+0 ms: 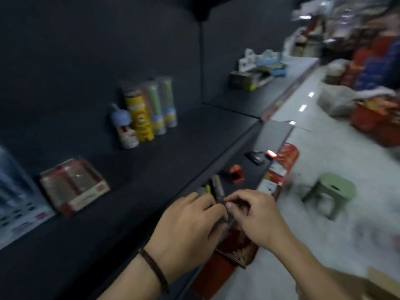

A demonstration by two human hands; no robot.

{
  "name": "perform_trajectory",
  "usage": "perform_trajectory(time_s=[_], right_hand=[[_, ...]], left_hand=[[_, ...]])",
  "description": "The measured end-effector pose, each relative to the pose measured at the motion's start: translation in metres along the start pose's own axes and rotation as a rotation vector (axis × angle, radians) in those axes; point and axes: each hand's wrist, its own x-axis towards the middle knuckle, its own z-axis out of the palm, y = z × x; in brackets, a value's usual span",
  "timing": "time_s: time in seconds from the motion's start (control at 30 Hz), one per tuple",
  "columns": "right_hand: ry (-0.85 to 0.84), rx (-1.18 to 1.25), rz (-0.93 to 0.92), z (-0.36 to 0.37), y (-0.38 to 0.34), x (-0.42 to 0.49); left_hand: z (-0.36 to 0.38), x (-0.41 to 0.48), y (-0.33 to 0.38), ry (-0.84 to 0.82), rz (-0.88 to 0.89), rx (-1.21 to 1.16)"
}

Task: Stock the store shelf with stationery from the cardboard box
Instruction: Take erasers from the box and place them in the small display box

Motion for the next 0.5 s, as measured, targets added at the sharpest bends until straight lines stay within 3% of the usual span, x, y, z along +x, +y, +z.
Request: perform_trajectory(time_s=[0.37,0.5], right_hand=[[-0.097,-0.083,0.773,-0.2,0.277,-0.278],[-0.049,-0.019,0.938,-0.25,0.358,-0.37]], left_hand=[[0.238,0.127,0.27,-0.669,0.248,-0.151],[0.321,0.147,0.355,-0.92,0.291,-0.1]])
